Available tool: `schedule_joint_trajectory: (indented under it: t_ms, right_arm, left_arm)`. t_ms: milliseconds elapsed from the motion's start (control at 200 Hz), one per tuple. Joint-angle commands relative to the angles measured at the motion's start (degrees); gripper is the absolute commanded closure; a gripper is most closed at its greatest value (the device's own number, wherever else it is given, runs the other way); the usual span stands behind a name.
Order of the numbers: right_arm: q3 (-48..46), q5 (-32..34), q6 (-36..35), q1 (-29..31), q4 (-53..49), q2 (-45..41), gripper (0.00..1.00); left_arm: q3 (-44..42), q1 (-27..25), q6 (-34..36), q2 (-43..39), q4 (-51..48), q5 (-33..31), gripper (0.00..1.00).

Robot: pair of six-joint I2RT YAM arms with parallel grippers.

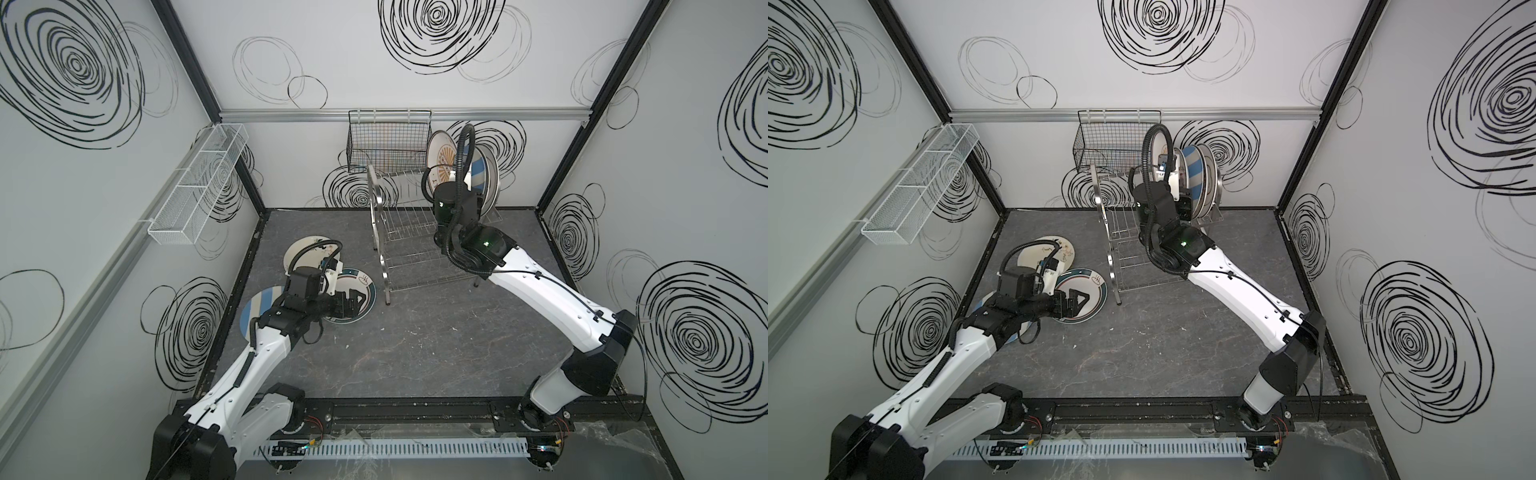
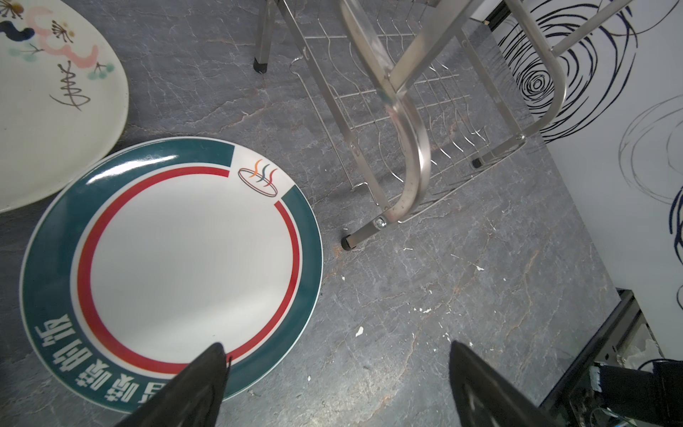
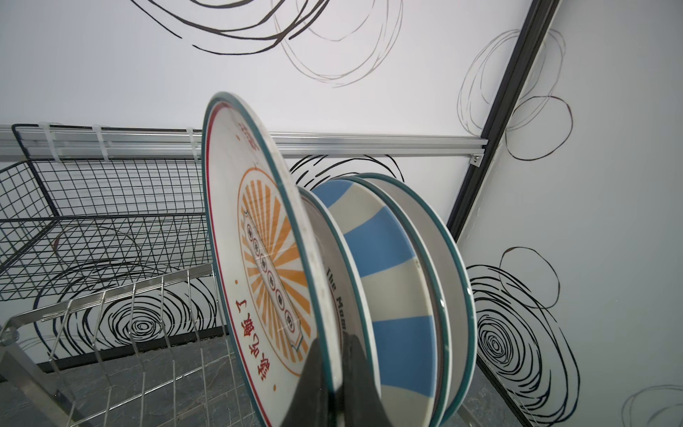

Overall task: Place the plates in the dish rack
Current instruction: 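Lower the sunburst plate into the rack slot beside the red-lettered plate, then hold the sunburst plate in the slot and settle it down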

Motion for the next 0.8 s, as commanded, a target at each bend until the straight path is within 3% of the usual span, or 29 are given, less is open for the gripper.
schedule_joint_trajectory:
  t_ms: [0, 795]
  right_arm:
    - [-0.01, 0.45, 1.97, -0.26, 3.17, 0.14, 1.0]
    - [-3.11, -0.19, 5.05, 0.31, 1.87, 0.35, 0.98]
  left_arm:
    - [0.9, 0.05, 0.33, -0.94, 1.1, 0.4, 0.04]
    - [-0.17, -1.0, -2.13, -2.65, 1.95, 1.89, 0.04]
